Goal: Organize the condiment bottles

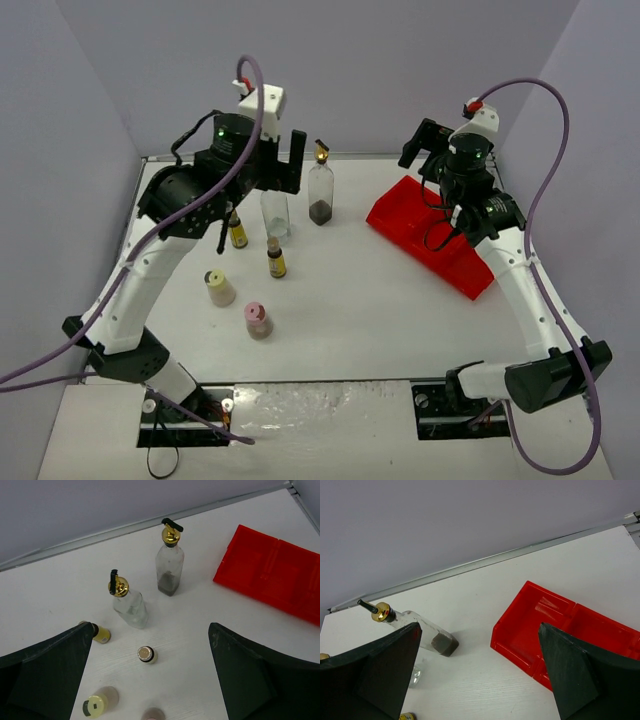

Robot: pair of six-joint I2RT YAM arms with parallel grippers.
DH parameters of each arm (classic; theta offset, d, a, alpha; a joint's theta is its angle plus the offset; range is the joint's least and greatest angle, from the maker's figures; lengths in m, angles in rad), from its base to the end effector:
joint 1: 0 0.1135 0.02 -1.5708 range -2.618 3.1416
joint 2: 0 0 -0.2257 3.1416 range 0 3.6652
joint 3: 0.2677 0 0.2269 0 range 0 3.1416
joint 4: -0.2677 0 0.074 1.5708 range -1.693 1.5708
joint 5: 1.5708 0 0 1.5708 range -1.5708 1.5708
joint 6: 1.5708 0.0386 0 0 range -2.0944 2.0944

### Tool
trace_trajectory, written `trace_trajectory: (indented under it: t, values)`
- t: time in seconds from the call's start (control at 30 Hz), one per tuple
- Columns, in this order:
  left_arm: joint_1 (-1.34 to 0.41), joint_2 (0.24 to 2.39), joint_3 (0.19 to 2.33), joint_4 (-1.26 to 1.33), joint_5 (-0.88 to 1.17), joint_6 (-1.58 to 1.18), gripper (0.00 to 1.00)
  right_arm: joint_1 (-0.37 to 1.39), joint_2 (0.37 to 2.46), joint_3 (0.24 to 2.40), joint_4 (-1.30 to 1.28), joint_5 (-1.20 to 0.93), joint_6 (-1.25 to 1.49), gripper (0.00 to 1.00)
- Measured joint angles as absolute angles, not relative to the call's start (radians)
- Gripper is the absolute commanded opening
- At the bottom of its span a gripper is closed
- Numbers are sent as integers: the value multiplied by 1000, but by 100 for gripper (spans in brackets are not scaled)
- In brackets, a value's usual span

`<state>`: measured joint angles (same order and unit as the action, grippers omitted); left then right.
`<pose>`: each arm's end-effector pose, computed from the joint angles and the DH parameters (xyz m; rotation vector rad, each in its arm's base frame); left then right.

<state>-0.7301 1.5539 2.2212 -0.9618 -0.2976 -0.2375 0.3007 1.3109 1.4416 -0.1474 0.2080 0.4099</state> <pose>0.1991 -0.1630 0.4895 0.2528 1.8534 -0.3947 0.2726 0.0762 0.4178 0.2501 1.5810 0.3889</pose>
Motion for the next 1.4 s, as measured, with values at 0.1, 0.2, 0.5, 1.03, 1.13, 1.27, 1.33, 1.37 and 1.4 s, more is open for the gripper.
trace_trajectory:
  t: [0.1, 0.2, 0.5, 1.03, 1.13, 1.27, 1.33, 1.37, 1.4]
  values:
    - [-752, 1618, 2228, -960, -306, -236, 97, 300, 1296, 1435, -147, 209, 409, 100]
    - [-754, 1668, 2213, -950, -331, -236, 97, 300, 1290, 1433, -146, 192, 398, 100]
    - [-585, 1621, 2083, -889, -359, -274, 97, 334, 1386, 1456, -87, 17, 297, 100]
    - [-187, 1307, 1778, -847, -204, -386, 97, 462, 1714, 1397, 202, -131, 70, 100]
    - [-171, 1308, 1765, -846, -166, -387, 97, 488, 1751, 1376, 245, -158, 48, 100]
    - [-152, 1306, 1730, -835, -114, -390, 97, 509, 1766, 1364, 291, -170, 26, 100]
    - [-143, 1305, 1714, -831, -96, -394, 97, 516, 1767, 1365, 316, -166, 10, 100]
    - [-139, 1305, 1706, -829, -89, -395, 97, 520, 1769, 1365, 331, -164, 2, 100]
    - [-136, 1304, 1697, -825, -81, -396, 97, 524, 1774, 1366, 348, -163, -4, 100]
